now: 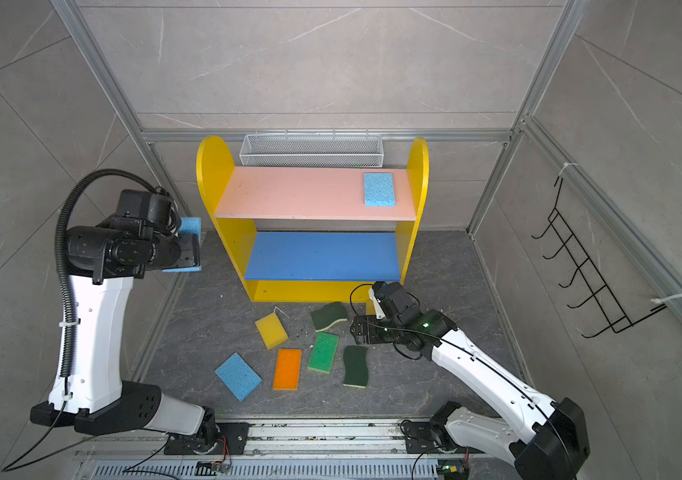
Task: Place and organize the cleaning sponges onto the shelf
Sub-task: 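Carry the light blue sponge up to the pink upper shelf with the left gripper, then lower the light blue sponge onto the pink shelf and open the left gripper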
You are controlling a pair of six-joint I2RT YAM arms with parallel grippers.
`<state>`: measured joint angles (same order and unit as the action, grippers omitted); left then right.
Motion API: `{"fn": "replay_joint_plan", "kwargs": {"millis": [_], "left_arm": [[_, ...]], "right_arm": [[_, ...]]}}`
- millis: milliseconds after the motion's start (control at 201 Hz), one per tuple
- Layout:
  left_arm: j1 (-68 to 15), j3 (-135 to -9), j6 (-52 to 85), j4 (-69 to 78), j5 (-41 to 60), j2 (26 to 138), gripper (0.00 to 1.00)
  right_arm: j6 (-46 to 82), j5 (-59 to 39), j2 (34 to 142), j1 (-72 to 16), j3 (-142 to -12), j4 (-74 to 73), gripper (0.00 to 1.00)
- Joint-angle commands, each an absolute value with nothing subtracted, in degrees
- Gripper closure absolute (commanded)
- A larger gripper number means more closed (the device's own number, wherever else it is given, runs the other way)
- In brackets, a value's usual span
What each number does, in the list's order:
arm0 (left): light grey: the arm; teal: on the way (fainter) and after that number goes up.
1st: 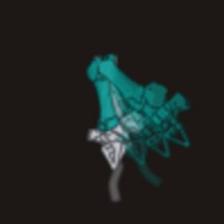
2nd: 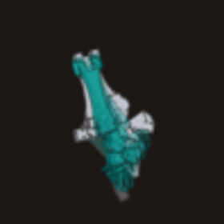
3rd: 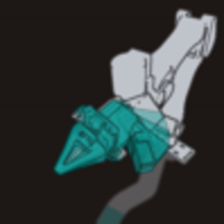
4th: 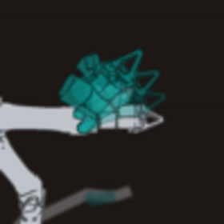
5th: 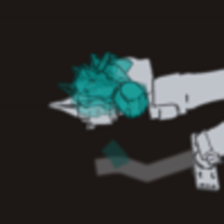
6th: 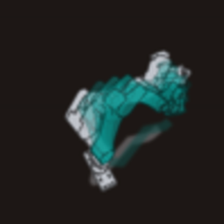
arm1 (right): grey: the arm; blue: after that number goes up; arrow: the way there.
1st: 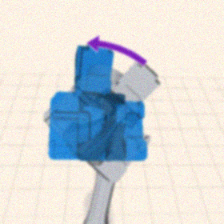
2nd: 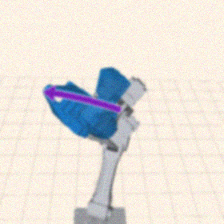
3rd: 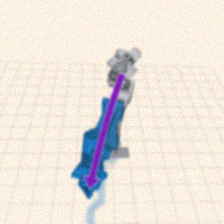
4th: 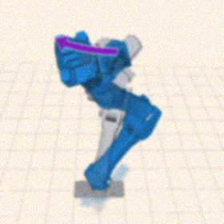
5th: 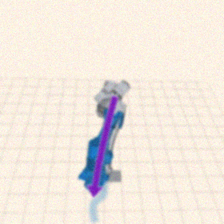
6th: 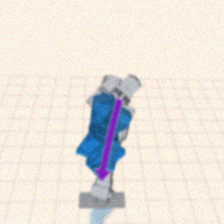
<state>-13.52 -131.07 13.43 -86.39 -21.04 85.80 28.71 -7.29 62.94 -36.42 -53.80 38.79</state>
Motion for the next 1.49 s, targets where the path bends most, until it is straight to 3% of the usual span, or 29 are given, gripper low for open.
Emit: {"fn": "replay_joint_plan", "kwargs": {"millis": [0,398,702,941,1489], "left_arm": [[-16.89,-138.18,16.32,-98.7,-24.88,86.17,0.35],[-22.04,-134.52,14.53,-69.98,-7.72,81.78,0.35],[-22.42,-136.3,13.18,-60.96,-4.65,88.79,0.35],[-22.51,-126.65,14.36,-43.61,-4.83,88.04,0.36],[-24.02,-127.76,13.63,-43.11,-7.45,95.55,0.35]], "right_arm": [[27.38,-6.61,60.7,-36.91,-55.57,41.7,0.07],[27.08,-6.37,58.27,-37.0,-55.22,43.18,0.07],[26.93,-5.97,59.02,-36.98,-55.2,43.51,0.07],[27.53,-6.67,60.07,-36.96,-55.2,43.47,0.07],[27.58,-5.19,59.64,-37.09,-55.55,44.91,0.07]]}}
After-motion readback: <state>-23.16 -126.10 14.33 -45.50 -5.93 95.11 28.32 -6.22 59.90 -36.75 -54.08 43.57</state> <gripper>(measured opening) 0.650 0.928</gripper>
